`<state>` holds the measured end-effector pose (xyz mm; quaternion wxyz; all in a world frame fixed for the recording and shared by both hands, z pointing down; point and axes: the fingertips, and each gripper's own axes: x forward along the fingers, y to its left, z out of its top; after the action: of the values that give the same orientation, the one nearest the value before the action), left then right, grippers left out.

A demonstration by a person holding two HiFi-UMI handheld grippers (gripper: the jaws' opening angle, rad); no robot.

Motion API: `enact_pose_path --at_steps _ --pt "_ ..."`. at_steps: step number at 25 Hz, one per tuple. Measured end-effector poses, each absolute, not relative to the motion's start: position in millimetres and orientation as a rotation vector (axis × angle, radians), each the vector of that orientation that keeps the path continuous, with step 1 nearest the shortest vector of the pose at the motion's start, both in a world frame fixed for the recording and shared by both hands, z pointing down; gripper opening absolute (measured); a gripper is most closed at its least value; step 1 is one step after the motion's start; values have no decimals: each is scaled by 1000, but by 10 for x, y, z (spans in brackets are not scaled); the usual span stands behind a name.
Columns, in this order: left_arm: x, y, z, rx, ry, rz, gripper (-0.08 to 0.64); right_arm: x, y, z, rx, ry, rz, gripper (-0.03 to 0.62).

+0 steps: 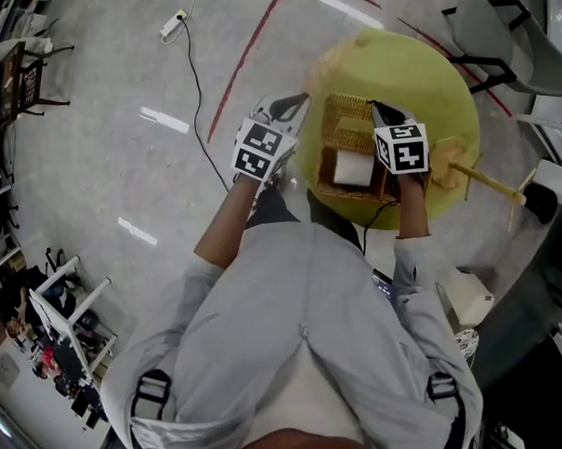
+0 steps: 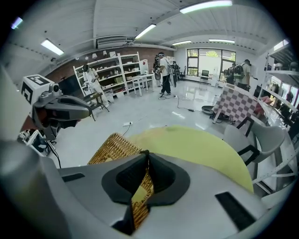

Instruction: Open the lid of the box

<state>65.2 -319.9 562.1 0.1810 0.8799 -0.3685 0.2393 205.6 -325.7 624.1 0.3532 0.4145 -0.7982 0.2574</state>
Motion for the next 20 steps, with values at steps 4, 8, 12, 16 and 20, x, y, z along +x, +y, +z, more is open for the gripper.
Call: enact_pose_path --at_steps 4,8,12,16,20 --pt "640 -3209 5733 2448 -1040 697 29 1999 -3318 6384 1020 -2066 681 38" --pt "618 -3213 5780 2433 -1042 702 29 1947 -3323 6542 981 -2040 719 40" --pt "600 -3188 5812 2433 -1040 705 29 1958 -3305 6618 984 -2022 733 55" --pt "552 -3148 5733 2451 -1034 692 29 2000 -3289 6534 1034 -2010 731 87" --pt "512 -3058 5641 2482 -1015 681 29 2064 -3225 6359 1111 -2003 716 97"
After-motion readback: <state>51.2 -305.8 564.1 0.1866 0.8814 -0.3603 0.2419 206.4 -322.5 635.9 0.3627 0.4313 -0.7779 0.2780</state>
